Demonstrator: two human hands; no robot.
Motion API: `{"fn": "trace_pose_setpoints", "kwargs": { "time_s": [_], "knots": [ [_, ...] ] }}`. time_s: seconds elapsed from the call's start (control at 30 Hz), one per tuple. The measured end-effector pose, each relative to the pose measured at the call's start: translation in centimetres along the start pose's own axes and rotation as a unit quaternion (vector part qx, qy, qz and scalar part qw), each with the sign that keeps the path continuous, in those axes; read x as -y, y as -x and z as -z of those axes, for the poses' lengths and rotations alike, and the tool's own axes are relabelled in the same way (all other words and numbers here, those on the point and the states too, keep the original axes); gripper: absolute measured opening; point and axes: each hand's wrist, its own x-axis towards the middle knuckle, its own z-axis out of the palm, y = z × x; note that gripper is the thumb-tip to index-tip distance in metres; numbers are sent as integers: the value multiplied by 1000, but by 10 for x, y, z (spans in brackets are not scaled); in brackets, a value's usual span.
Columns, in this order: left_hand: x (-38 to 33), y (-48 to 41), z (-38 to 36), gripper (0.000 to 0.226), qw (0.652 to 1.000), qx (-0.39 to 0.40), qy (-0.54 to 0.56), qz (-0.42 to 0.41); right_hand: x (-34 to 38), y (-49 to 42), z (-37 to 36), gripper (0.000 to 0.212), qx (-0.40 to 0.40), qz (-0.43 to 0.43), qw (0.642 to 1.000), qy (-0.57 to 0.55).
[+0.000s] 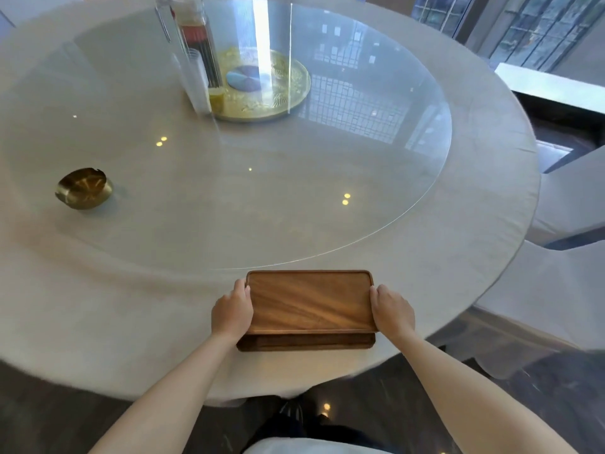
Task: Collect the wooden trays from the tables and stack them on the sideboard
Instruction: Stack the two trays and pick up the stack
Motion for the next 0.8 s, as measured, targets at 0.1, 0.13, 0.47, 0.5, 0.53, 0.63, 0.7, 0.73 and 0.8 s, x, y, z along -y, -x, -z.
{"fn": "trace_pose_setpoints", "kwargs": {
  "time_s": [0.1, 0.13, 0.47, 0.5, 0.53, 0.63, 0.7, 0.73, 0.8],
  "knots": [
    [7, 4, -1, 29, 1000, 0, -13, -11, 1, 9, -6, 35, -3, 7, 1000, 15],
    [9, 4, -1, 29, 1000, -2, -18, -17, 1, 11, -7, 35, -6, 12, 1000, 19],
    [19, 13, -6, 28, 997, -3, -54, -50, 0, 19, -11, 34, -7, 26, 1000, -4],
    [20, 13, -6, 29, 997, 0, -55, -50, 0, 20, -11, 34, -7, 27, 1000, -7],
    [21, 13, -7, 29, 997, 5, -54, -51, -1, 21, -11, 34, -8, 26, 1000, -11],
    [23, 14, -6, 32, 998, 24, -36, -48, -2, 22, -11, 34, 6, 15, 999, -29],
    [25, 13, -4, 36, 999, 31, -16, -28, -1, 21, -11, 34, 28, -9, 998, -63],
    [25, 13, -2, 39, 999, 35, -5, -7, -1, 21, -11, 35, 41, -30, 994, -98],
    [24, 11, 0, 44, 998, 54, 3, 27, 1, 21, -11, 40, 63, -72, 981, -169]
  ]
}}
